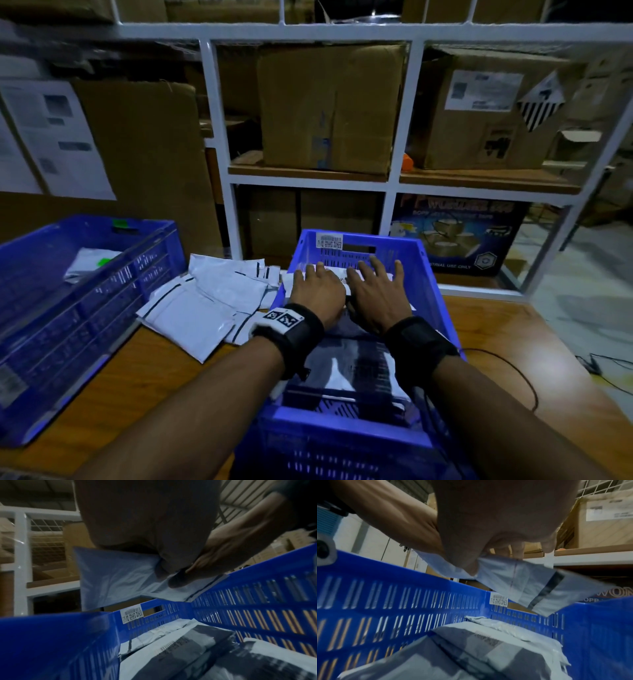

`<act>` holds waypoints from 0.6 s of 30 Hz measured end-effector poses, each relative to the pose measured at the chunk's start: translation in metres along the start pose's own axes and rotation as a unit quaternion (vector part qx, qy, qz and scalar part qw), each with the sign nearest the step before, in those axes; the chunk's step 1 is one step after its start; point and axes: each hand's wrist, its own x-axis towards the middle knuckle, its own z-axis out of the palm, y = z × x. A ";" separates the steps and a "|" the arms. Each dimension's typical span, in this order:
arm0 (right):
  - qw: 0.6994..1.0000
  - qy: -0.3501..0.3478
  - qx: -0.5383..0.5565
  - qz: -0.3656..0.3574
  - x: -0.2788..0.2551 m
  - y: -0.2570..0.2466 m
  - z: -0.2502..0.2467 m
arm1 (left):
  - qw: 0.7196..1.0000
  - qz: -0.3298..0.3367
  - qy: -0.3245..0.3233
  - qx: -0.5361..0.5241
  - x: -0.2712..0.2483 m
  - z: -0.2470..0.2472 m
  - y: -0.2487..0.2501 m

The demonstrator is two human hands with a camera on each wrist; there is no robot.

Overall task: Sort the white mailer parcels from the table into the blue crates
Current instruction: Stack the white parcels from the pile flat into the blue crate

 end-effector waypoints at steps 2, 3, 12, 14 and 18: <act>1.000 0.004 0.011 -0.005 -0.003 -0.005 0.006 | 1.000 0.001 0.005 -0.012 -0.002 0.005 0.003; 1.000 0.005 0.015 -0.008 -0.003 -0.006 0.008 | 1.000 0.007 0.012 -0.015 -0.004 0.006 0.003; 0.977 -0.055 0.197 0.064 -0.010 0.014 0.019 | 0.975 -0.056 0.103 -0.189 -0.006 0.021 -0.025; 0.955 -0.007 0.293 0.037 -0.005 0.020 0.026 | 0.955 -0.066 0.122 -0.262 -0.004 0.026 -0.026; 0.865 0.104 0.491 0.023 0.000 0.010 0.013 | 0.905 -0.088 0.178 -0.376 0.004 0.033 -0.029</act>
